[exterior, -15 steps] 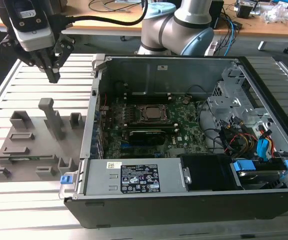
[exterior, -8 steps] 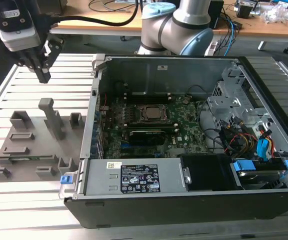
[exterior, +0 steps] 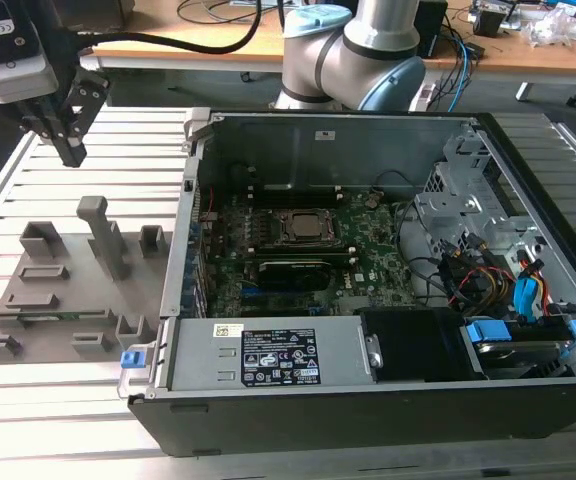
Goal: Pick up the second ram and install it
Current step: 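Reach for the second ram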
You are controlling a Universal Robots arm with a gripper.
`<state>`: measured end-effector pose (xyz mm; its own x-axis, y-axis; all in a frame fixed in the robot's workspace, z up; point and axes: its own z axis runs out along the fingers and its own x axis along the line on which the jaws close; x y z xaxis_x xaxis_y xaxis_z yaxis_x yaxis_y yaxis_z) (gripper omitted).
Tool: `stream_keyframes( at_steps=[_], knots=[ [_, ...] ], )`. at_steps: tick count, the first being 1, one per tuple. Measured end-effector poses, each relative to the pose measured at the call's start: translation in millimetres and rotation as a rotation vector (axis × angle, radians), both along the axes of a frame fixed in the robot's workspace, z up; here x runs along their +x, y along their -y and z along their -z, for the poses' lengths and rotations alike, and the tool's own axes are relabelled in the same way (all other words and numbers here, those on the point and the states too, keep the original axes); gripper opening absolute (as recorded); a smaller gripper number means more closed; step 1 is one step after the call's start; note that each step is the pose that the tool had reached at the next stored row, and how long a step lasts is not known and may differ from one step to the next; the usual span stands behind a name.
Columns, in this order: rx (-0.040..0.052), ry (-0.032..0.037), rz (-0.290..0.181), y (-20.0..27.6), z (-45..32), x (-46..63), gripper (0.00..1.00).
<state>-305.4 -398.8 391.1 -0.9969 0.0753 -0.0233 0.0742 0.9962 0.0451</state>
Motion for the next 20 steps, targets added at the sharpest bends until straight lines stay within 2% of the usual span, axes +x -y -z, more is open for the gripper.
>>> stream_keyframes(
  at_steps=[20],
  knots=[
    [0.0, 0.0, 0.0, 0.0, 3.1, -60.1, 0.11]
  ],
)
